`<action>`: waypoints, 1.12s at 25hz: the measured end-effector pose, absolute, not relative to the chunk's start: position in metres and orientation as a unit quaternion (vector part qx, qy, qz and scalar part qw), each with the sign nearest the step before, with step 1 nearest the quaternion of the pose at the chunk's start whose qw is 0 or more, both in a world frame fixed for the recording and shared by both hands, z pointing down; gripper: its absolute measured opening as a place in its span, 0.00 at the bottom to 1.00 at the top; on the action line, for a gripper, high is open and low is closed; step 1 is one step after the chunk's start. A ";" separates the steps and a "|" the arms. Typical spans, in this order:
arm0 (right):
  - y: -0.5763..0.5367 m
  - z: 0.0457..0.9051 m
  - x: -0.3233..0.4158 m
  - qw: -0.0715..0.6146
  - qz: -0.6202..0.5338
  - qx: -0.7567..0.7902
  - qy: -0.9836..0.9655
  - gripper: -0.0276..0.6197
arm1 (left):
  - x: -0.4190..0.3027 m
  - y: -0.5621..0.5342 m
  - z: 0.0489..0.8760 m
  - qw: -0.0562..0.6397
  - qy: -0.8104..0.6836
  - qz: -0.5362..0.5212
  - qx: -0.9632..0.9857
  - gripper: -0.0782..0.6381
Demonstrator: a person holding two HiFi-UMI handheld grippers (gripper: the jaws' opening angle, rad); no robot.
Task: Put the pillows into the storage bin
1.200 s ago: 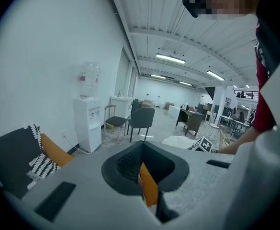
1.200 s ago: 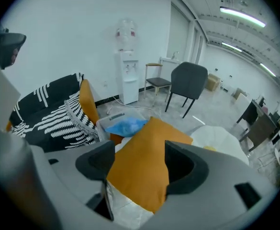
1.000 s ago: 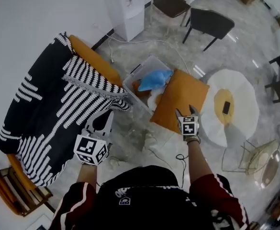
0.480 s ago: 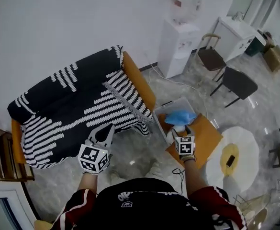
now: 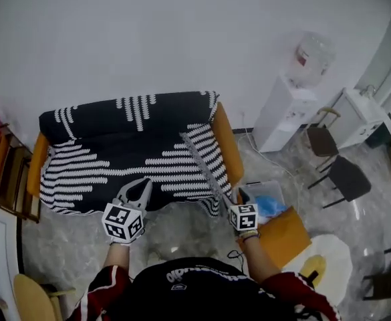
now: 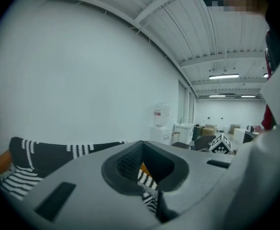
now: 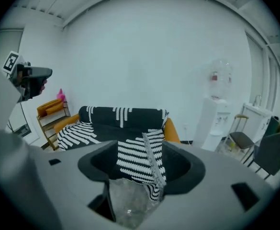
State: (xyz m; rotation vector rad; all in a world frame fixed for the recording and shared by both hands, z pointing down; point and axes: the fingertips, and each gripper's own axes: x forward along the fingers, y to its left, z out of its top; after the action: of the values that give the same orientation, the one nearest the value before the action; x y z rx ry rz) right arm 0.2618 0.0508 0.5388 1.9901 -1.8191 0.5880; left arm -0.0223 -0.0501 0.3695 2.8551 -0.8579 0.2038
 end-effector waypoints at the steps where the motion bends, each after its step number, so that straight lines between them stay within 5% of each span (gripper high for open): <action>1: 0.041 0.529 0.253 0.186 0.198 0.701 -0.659 0.49 | -0.034 -0.052 0.367 0.074 -0.300 0.065 0.949 0.11; 13: -0.021 0.377 0.175 0.077 0.093 0.668 -0.735 0.45 | -0.111 -0.075 0.335 0.045 -0.390 0.032 0.919 0.11; 28: -0.022 0.278 0.146 0.030 0.017 0.667 -0.744 0.20 | -0.124 -0.082 0.285 0.017 -0.405 -0.015 0.914 0.11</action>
State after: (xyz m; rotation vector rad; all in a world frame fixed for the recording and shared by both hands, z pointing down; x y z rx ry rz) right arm 0.1457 -0.0219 0.2775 2.0560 -2.2940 0.0510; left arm -0.1239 -0.0823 0.2850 2.8415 -1.2572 -0.0479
